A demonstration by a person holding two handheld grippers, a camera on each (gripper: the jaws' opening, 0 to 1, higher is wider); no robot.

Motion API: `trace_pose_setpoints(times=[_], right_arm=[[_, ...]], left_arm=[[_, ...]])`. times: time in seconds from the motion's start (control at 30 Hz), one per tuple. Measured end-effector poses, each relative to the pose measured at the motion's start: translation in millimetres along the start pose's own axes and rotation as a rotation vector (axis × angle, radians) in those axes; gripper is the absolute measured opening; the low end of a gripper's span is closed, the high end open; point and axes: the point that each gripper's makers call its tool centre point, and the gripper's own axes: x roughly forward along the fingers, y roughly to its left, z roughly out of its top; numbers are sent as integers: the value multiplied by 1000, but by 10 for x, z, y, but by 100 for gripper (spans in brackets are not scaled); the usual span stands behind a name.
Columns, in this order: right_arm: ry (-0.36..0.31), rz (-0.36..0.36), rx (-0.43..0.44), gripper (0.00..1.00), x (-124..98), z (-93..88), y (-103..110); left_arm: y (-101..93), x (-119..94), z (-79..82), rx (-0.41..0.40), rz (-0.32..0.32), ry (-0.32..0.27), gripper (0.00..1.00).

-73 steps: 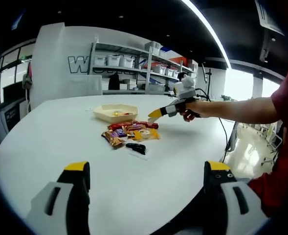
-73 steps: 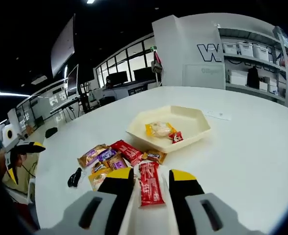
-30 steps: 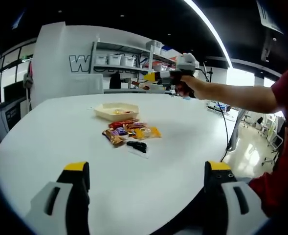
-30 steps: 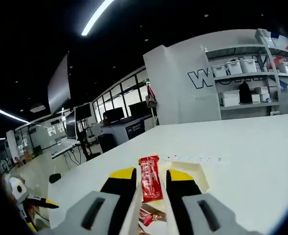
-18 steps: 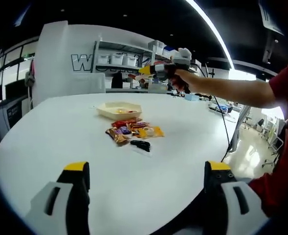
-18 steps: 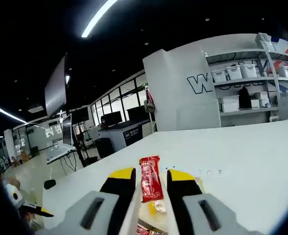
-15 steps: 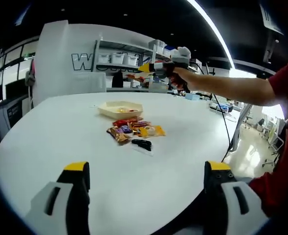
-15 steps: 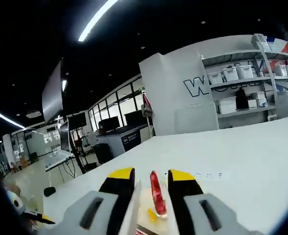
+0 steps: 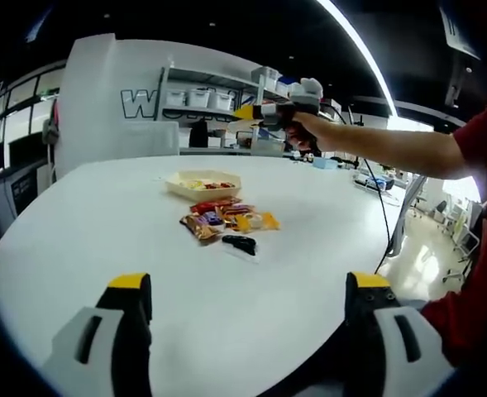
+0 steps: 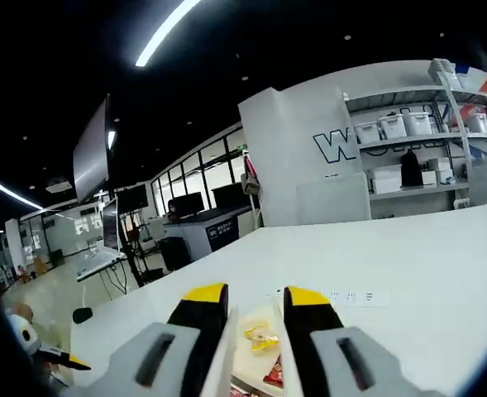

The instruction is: Place the target food into the container with the food tongs after gripping and lifting it, then release it inside without dropping or visibly crushing the food.

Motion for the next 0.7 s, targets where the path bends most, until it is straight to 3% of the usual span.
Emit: trace_pose_setpoints(times=[0.33, 0.7], right_arm=[[26, 23, -13, 21, -67, -105, 76], [68, 37, -6, 22, -173, -374, 145]], left_arm=[[-7, -30, 23, 3, 2, -8, 96], [-12, -48, 19, 5, 5, -11, 96]])
